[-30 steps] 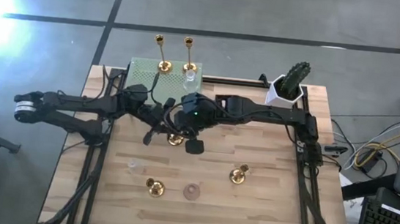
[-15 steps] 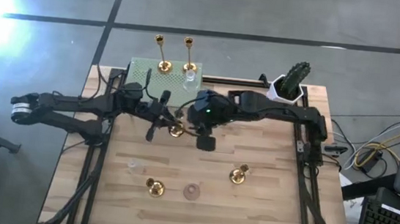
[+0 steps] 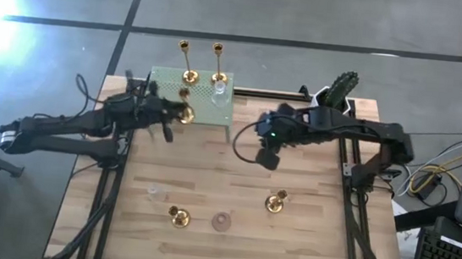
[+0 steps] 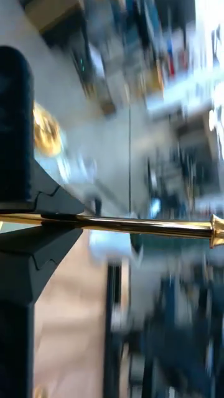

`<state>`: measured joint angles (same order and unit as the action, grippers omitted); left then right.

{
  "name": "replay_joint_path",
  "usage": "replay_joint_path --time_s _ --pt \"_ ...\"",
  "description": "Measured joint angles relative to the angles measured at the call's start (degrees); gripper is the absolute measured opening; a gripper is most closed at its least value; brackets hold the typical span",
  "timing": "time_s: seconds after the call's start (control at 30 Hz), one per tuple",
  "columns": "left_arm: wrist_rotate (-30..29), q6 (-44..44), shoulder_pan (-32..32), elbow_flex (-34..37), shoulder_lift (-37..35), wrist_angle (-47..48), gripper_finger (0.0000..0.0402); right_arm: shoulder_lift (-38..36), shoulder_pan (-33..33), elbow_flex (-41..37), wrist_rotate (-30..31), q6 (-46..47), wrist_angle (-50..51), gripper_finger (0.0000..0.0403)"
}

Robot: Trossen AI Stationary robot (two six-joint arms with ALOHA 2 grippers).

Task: Pick & Place candle stick holders
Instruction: Put the golden candle holder on the shelf

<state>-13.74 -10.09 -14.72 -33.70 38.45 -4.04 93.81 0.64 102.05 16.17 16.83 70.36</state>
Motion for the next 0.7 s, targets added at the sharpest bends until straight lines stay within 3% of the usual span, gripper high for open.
replay_joint_path --time_s 0.23,0.33,0.53,0.7 --pt "-22.6 -1.6 -0.4 3.6 -6.7 -1.4 0.0021 -13.8 0.0 -19.2 4.9 7.6 -10.6 0.0079" --pt "-28.2 -4.2 -1.5 4.8 -7.7 -3.9 0.0021 -20.0 0.0 -26.4 7.8 9.3 -16.8 0.0075" --pt "-27.9 -3.6 -8.2 7.7 -7.1 -9.0 0.0021 -30.7 0.0 -38.8 9.5 10.4 -28.0 0.0068" --pt "-16.1 2.6 -19.0 9.8 -6.2 -12.5 0.0021 -37.4 -0.1 -46.5 9.6 10.2 -36.2 0.0069"
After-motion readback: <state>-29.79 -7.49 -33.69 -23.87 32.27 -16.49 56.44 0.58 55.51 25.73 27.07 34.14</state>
